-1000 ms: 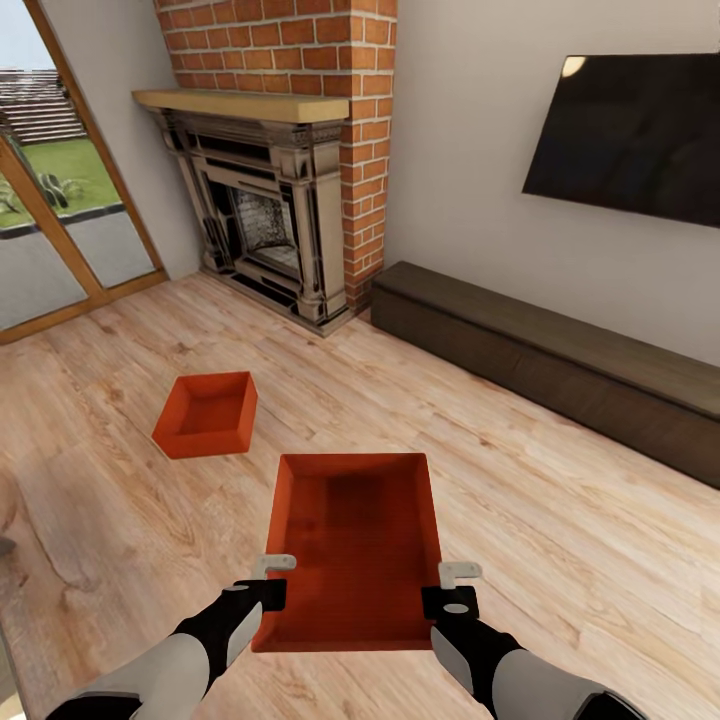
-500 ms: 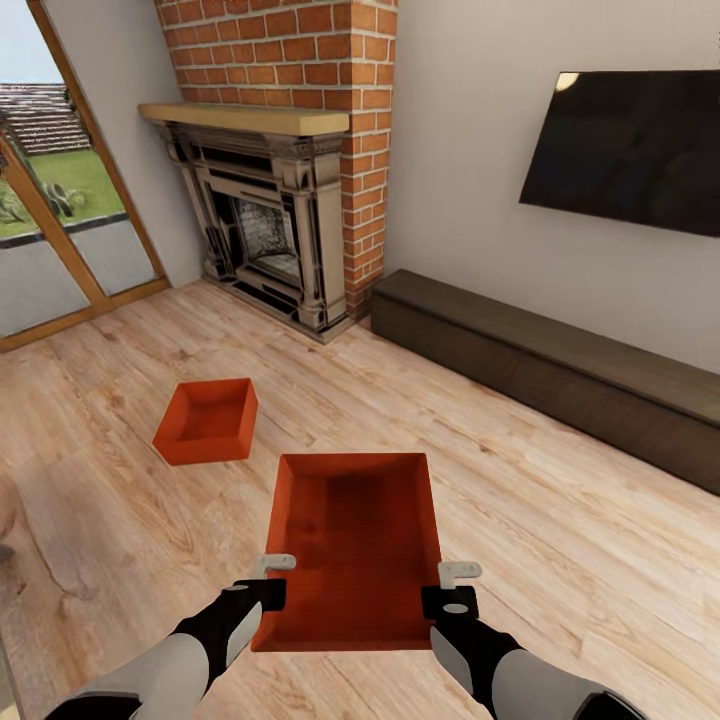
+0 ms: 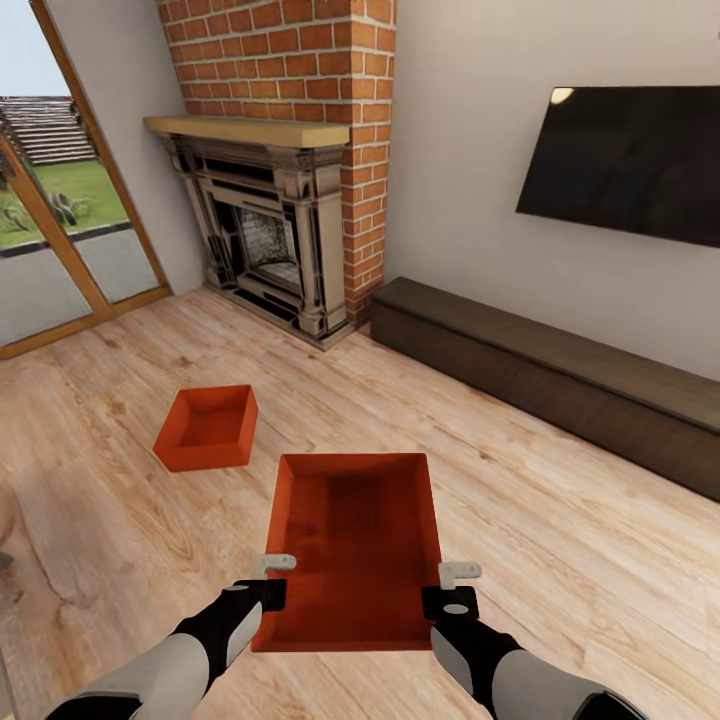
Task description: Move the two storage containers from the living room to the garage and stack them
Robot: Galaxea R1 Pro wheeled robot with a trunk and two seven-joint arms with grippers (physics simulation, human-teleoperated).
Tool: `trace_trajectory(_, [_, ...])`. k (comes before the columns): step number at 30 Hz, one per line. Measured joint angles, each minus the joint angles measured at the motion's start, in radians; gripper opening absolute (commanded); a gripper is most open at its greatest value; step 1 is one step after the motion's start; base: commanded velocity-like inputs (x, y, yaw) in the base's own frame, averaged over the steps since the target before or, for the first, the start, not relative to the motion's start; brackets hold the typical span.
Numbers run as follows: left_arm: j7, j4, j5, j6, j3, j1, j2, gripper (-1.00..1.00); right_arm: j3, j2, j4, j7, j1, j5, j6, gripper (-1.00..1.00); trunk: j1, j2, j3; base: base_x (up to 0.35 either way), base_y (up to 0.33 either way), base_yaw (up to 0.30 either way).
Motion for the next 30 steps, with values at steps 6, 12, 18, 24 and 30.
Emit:
trace_trajectory(6, [0.001, 0.000, 0.000, 0.000, 0.000, 0.000, -0.001, -1.00, 0.000, -0.001, 0.001, 0.002, -0.001, 0.000, 0.000, -1.00, 0.000, 0.000, 0.009, 0.000, 0.000, 0.000])
trace_trajectory(12, [0.001, 0.001, 0.000, 0.000, 0.000, 0.000, 0.000, -1.00, -0.001, 0.000, 0.001, 0.001, 0.000, 0.000, 0.000, -1.00, 0.000, 0.000, 0.019, 0.000, 0.000, 0.000])
trace_trajectory(18, [-0.001, -0.002, 0.000, 0.000, 0.000, 0.000, 0.000, -1.00, 0.000, 0.000, -0.002, -0.001, 0.000, -0.001, 0.000, -1.00, 0.000, 0.000, 0.028, 0.000, 0.000, 0.000])
trace_trajectory(24, [-0.001, -0.002, 0.000, -0.001, 0.000, 0.000, 0.001, -1.00, 0.000, 0.000, -0.004, -0.002, 0.000, 0.001, 0.000, -1.00, 0.000, 0.000, 0.038, 0.000, 0.000, 0.000])
trace_trajectory(30, [-0.001, -0.002, 0.000, -0.001, 0.000, 0.000, 0.001, -1.00, -0.001, 0.000, -0.003, -0.002, 0.000, 0.002, 0.000, -1.00, 0.000, 0.000, 0.047, 0.000, 0.000, 0.000])
